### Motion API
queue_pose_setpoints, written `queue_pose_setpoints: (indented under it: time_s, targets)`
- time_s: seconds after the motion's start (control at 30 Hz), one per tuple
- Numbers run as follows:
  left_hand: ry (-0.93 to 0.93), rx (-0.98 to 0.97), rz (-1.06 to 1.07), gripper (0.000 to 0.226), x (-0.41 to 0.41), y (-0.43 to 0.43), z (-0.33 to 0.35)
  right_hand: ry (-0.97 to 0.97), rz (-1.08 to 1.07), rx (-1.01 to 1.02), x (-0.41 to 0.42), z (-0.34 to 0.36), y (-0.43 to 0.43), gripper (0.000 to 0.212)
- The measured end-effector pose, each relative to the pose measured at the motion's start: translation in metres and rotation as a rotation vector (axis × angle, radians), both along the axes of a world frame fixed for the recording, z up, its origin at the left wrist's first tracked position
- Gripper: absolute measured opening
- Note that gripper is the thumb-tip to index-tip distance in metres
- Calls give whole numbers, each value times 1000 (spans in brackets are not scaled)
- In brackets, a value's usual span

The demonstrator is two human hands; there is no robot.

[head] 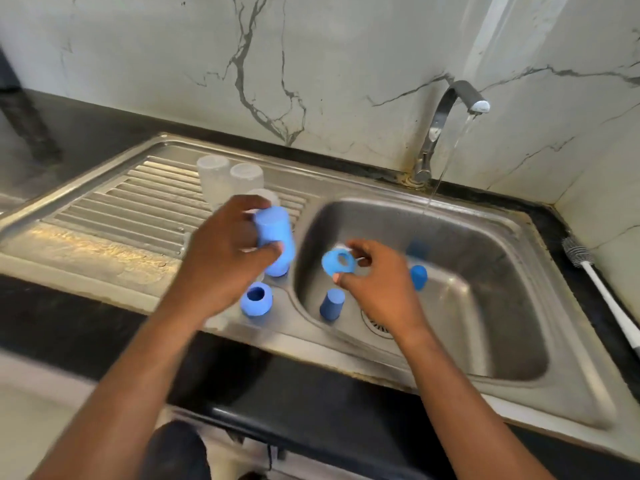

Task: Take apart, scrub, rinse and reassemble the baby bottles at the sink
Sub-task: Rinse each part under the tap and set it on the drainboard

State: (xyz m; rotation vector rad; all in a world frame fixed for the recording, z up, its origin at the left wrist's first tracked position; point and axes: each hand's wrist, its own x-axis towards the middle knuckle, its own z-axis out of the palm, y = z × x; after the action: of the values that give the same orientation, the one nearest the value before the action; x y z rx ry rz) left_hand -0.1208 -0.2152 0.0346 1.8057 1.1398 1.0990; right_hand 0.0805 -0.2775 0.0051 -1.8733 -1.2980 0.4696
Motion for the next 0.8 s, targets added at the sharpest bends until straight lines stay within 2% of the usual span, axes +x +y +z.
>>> queue_pose_setpoints:
  time_s: [0.17,0.33,0.53,0.67,0.8]
  targets:
    - [83,-95,99,51,-78,12,-1,-77,221,48,-81,12,14,37]
    - [184,-162,142,50,-108,24,-17,-252,309,32,-128,3,31,33]
    - [305,-154,177,50,-106,26,-28,-376,338,-70,-137,-8,42,30]
    - [362,-181,195,51,-105,28,-34,-394,354,-107,-136,-9,45,35]
    - [425,-196,173,65,-109,26,-31,-462,352,-72,-136,-6,40,36]
